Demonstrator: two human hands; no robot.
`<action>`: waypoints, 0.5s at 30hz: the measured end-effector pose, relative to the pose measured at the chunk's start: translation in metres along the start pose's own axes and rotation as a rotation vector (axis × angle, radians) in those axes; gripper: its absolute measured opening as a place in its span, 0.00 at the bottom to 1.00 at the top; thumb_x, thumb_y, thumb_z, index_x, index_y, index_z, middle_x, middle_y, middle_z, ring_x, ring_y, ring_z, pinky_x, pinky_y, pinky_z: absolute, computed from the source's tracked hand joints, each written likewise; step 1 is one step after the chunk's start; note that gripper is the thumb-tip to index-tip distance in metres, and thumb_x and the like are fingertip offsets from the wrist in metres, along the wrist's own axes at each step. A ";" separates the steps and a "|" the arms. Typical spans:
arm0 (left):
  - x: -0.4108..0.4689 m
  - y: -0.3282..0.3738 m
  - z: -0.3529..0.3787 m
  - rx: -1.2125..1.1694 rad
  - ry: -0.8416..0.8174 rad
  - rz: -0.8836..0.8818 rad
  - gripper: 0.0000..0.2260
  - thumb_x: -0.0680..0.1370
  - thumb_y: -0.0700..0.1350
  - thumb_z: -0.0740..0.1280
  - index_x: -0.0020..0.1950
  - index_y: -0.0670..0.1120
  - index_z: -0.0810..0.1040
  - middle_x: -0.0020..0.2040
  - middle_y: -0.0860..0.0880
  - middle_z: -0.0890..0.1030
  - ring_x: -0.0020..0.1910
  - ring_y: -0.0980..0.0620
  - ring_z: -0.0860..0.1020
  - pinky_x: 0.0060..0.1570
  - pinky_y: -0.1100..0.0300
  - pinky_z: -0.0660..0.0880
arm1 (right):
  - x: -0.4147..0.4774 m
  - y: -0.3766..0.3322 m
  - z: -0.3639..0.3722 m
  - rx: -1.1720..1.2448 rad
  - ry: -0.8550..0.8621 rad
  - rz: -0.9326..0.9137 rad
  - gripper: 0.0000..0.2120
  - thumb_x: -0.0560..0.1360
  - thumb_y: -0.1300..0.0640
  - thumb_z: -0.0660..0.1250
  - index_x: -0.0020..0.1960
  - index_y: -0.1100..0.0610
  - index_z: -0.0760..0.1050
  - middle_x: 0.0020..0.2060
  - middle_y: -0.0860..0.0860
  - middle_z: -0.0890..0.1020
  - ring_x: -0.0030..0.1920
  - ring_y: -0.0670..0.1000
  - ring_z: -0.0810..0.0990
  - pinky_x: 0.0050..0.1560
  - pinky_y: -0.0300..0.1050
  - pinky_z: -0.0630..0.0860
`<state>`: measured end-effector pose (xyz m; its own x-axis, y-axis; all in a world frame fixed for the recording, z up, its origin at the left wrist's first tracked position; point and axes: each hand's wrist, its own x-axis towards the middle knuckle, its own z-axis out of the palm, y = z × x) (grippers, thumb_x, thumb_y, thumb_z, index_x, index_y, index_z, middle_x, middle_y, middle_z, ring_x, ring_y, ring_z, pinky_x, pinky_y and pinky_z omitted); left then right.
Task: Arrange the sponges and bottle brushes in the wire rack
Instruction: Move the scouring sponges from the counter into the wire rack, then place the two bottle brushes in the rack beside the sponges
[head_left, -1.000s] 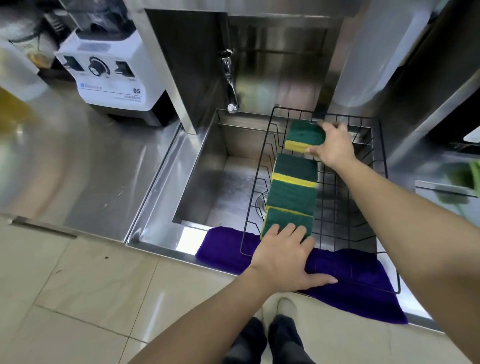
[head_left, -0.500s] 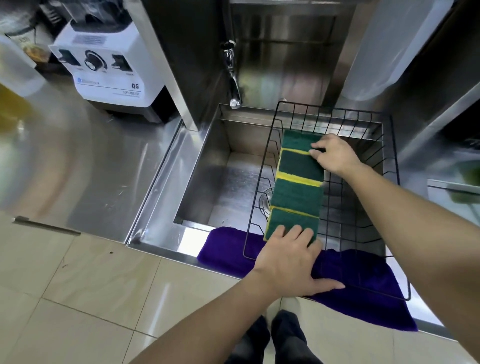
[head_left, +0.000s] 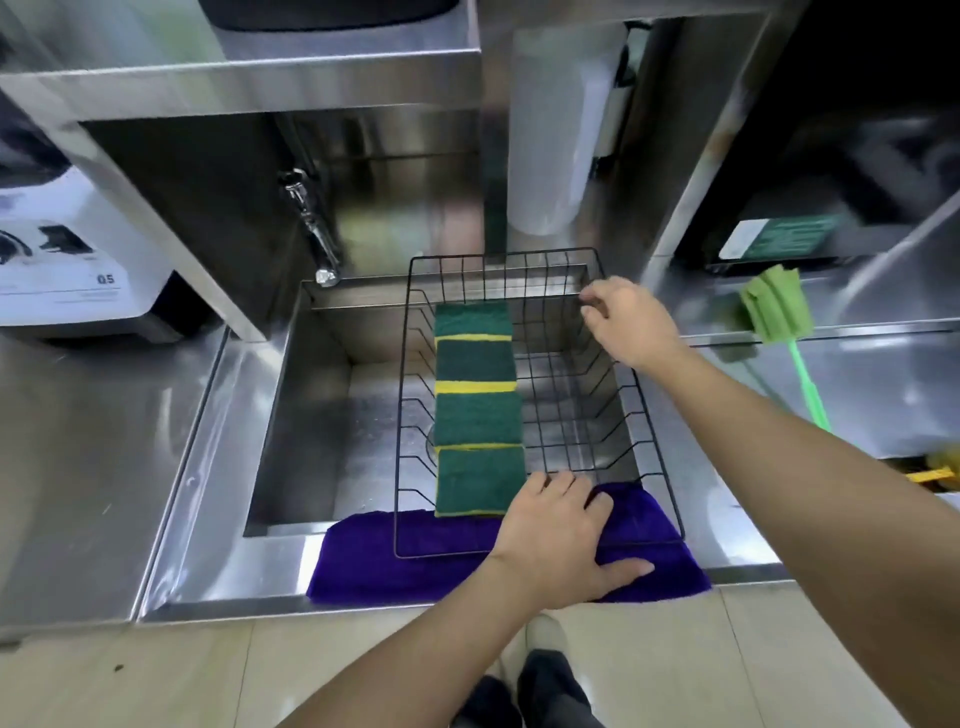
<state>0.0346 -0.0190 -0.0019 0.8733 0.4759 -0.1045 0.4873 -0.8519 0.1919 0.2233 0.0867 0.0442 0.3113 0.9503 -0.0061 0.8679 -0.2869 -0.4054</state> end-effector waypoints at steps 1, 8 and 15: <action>0.004 0.005 0.001 -0.008 -0.017 0.016 0.31 0.74 0.69 0.53 0.58 0.44 0.73 0.54 0.45 0.76 0.54 0.45 0.71 0.57 0.50 0.65 | -0.006 0.012 -0.008 -0.016 0.072 0.043 0.14 0.78 0.59 0.60 0.61 0.61 0.75 0.60 0.61 0.77 0.61 0.62 0.75 0.59 0.53 0.73; 0.028 0.030 0.006 0.009 -0.082 0.039 0.31 0.74 0.70 0.52 0.60 0.45 0.70 0.59 0.45 0.76 0.57 0.45 0.71 0.57 0.50 0.65 | -0.059 0.114 -0.034 -0.169 0.210 0.542 0.24 0.75 0.57 0.63 0.68 0.63 0.64 0.65 0.63 0.71 0.66 0.64 0.70 0.63 0.56 0.66; 0.032 0.031 0.004 -0.001 -0.114 0.017 0.30 0.74 0.70 0.53 0.60 0.46 0.68 0.59 0.47 0.76 0.57 0.46 0.72 0.57 0.50 0.67 | -0.098 0.158 -0.016 -0.047 0.073 0.725 0.34 0.78 0.54 0.59 0.77 0.58 0.47 0.73 0.60 0.62 0.72 0.61 0.61 0.69 0.58 0.60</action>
<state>0.0775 -0.0314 -0.0033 0.8757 0.4337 -0.2120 0.4729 -0.8592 0.1954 0.3360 -0.0536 -0.0049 0.8375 0.5099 -0.1967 0.4495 -0.8474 -0.2826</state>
